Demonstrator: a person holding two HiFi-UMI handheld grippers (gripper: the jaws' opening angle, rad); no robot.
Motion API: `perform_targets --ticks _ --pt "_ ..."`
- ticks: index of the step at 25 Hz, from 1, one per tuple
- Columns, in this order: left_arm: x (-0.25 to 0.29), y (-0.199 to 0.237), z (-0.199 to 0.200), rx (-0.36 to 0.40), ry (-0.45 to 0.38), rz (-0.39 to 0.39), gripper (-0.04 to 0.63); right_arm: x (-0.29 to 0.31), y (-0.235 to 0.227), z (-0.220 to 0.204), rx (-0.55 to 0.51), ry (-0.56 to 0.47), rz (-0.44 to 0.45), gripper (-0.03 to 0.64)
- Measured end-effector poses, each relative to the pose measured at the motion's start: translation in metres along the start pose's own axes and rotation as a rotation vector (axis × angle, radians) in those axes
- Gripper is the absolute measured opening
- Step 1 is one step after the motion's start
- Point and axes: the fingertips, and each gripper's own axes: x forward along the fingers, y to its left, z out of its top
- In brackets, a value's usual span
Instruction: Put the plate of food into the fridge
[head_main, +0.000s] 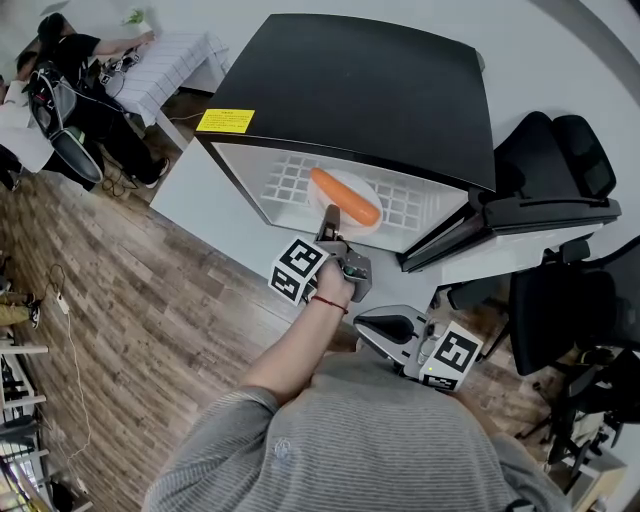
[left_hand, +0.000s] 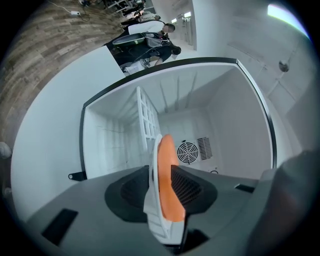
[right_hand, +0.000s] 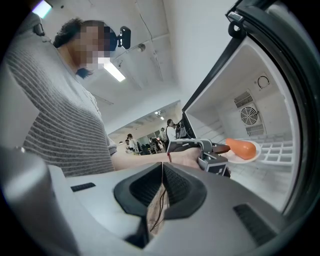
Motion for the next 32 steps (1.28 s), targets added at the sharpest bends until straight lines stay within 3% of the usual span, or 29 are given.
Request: perform_targets --ticks 8,32 --pt "-0.010 0.001 0.002 0.059 0.027 -0.005 0.127 0.001 0.003 0.001 -0.005 -0.006 -0.003 0.014" --pt "-0.028 -0.004 0.014 0.041 0.019 -0.036 0.126 0.009 0.015 -0.003 -0.015 0.003 0.010 0.014"
